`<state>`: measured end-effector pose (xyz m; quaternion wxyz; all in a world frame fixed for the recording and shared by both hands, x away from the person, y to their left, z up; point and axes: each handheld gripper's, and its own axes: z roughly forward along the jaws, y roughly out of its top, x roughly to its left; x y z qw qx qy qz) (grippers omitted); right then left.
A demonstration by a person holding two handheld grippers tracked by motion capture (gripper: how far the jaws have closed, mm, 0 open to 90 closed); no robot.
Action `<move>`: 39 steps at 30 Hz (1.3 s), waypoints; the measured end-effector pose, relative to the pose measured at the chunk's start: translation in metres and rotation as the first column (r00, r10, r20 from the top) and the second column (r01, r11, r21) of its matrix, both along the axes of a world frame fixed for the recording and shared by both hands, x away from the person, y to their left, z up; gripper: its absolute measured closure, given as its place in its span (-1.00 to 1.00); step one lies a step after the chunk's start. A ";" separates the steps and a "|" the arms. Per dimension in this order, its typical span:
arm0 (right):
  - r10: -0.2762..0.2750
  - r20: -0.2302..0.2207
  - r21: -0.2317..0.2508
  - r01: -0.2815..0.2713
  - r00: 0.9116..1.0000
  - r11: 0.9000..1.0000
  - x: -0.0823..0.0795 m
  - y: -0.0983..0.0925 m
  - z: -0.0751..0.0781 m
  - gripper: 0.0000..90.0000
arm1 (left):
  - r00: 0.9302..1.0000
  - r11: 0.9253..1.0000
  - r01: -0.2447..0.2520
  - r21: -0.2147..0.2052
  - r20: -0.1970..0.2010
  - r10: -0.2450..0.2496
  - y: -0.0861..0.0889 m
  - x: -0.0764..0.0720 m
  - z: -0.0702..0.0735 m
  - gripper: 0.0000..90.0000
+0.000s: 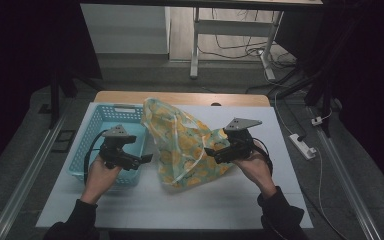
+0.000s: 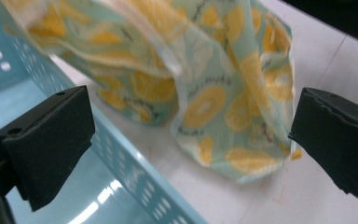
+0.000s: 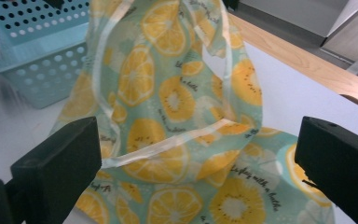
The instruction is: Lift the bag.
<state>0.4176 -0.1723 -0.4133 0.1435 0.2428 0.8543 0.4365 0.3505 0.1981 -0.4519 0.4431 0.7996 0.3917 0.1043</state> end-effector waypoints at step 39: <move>-0.088 -0.017 0.013 0.088 0.996 0.996 -0.059 -0.053 -0.033 -1.00 | 0.993 0.991 -0.118 -0.060 -0.007 0.118 0.046 -0.101 -0.029 -1.00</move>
